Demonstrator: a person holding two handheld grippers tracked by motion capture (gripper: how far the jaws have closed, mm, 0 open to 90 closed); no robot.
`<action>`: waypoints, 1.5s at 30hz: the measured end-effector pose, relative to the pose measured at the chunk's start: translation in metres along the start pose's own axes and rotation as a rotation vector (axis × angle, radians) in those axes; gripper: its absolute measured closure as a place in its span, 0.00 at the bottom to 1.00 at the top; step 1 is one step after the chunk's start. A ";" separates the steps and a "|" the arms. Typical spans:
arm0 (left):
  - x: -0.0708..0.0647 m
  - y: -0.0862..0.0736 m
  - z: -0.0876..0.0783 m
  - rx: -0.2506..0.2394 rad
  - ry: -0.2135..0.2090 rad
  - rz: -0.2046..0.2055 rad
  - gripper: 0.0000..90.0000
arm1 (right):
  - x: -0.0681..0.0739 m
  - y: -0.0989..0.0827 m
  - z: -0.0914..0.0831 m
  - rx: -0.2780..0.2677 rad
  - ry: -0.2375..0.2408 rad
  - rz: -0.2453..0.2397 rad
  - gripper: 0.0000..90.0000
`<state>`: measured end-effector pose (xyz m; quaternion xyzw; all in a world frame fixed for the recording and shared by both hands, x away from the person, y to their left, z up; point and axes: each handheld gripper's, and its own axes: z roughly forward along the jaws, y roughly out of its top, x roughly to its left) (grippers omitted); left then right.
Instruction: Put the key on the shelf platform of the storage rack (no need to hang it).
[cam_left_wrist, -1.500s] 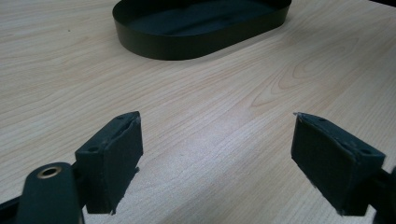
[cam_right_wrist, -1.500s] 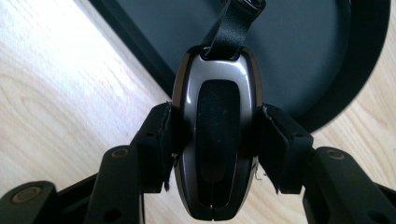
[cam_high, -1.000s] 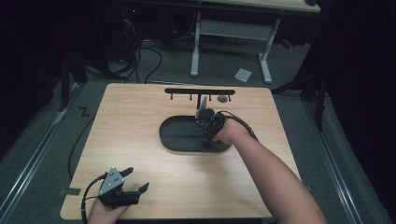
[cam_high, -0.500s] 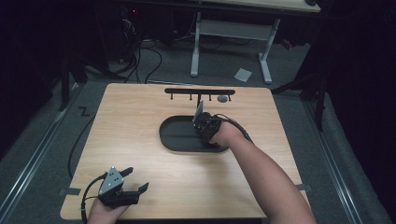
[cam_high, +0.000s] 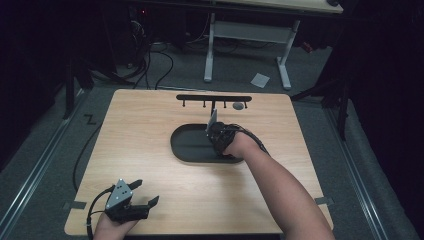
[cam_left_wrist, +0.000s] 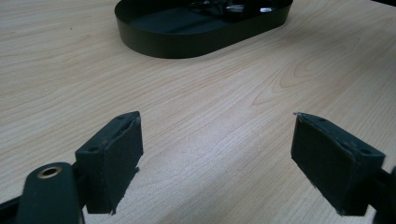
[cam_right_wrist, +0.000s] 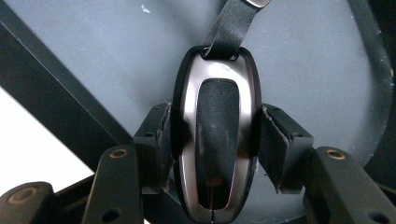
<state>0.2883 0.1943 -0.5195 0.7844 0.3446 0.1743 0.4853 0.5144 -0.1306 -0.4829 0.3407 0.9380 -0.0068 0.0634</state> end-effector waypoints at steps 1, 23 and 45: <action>0.000 0.000 0.000 0.000 0.001 -0.001 0.19 | 0.001 0.000 0.000 0.000 -0.002 0.003 0.54; -0.002 0.000 0.003 0.015 -0.008 0.008 0.19 | 0.003 -0.027 -0.032 -0.138 -0.004 0.074 0.38; -0.004 -0.001 0.006 0.034 -0.002 0.015 0.19 | 0.037 -0.099 -0.036 -0.439 -0.046 0.102 0.38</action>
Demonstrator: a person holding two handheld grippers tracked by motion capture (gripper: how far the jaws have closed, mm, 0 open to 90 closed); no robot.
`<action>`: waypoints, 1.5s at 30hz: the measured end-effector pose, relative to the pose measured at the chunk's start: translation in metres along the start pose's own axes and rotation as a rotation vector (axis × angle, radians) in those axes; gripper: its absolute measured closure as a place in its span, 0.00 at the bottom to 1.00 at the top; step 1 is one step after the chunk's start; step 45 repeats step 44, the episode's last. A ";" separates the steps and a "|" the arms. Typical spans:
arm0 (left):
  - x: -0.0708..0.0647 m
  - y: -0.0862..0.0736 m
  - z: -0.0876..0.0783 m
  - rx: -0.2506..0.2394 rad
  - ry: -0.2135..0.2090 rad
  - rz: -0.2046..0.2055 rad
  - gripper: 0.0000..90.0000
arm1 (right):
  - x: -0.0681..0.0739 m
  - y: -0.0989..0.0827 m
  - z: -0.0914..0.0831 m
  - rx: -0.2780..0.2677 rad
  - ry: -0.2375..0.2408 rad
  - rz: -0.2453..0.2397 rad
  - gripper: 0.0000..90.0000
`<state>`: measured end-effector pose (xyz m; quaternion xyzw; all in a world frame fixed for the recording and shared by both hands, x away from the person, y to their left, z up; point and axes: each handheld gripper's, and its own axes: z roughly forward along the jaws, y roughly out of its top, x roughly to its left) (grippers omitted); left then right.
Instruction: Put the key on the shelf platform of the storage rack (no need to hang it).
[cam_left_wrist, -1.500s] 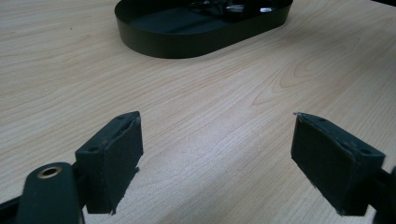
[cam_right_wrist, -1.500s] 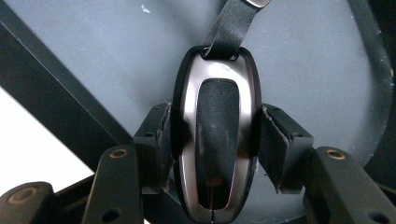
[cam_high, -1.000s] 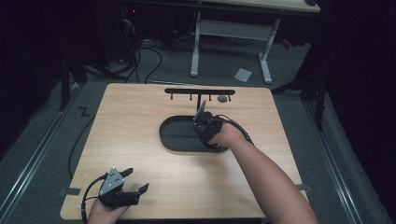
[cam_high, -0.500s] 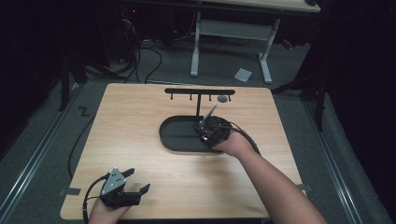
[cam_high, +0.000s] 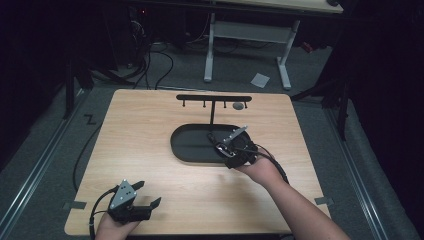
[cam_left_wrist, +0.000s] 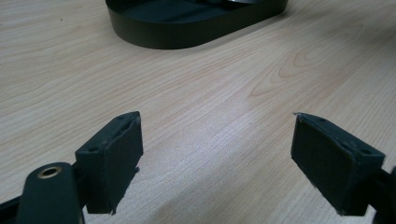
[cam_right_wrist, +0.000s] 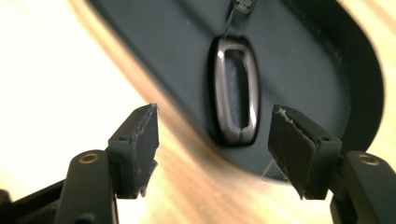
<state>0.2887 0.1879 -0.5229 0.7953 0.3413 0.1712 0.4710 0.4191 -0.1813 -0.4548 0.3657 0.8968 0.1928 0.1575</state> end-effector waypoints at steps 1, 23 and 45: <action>0.000 0.000 0.000 0.001 0.000 0.000 0.19 | 0.001 -0.003 0.000 -0.002 0.005 0.004 0.38; -0.002 -0.002 0.003 0.020 0.010 0.007 0.19 | 0.018 -0.103 -0.007 -0.248 -0.018 0.121 0.36; -0.007 -0.001 0.009 0.026 0.008 0.017 0.19 | 0.032 -0.159 -0.010 -0.473 -0.051 0.179 0.27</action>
